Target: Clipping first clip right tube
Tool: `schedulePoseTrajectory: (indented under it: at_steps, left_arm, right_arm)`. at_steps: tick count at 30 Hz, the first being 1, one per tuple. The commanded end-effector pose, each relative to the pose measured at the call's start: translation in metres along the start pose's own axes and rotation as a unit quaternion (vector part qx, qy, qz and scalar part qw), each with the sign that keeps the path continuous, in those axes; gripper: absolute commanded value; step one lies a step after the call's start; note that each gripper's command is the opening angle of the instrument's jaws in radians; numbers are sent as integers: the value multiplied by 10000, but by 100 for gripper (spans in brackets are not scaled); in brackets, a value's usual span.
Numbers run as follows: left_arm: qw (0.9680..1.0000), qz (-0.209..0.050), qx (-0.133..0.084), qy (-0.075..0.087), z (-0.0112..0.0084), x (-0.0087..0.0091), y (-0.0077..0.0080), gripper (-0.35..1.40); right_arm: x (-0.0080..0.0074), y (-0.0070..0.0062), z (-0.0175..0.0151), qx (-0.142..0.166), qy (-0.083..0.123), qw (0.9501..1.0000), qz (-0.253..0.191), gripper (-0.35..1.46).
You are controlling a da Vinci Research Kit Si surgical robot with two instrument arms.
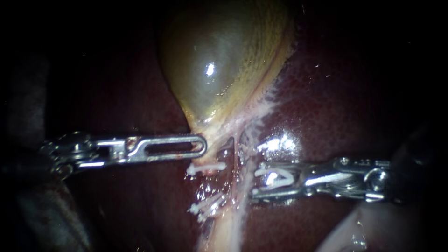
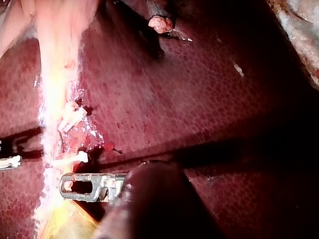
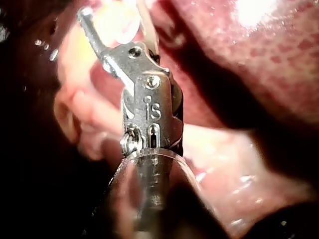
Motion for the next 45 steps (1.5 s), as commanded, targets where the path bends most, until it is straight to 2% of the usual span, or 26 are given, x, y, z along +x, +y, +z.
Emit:
schedulePoseTrajectory:
  at_steps: [1,5,18,24,34,45]
  left_arm:
    - [10000,-6,-2,0,-1,0,1,-35]
    - [10000,-12,-2,0,-2,0,3,-35]
    - [10000,-34,16,-29,-13,0,13,-35]
    - [10000,-42,23,-22,-16,1,16,-35]
    - [10000,-44,25,-20,-16,0,17,-35]
    - [10000,-78,36,-31,-16,1,18,-35]
  right_arm:
    - [-1,1,1,11,14,10000,89,58]
    - [-3,6,3,-42,-58,9995,294,58]
    - [-6,18,13,-110,-178,9993,312,57]
    - [-6,24,28,-118,-336,9987,365,55]
    - [-3,29,44,14,-420,9986,335,53]
    - [-7,54,54,-111,-577,9978,305,53]
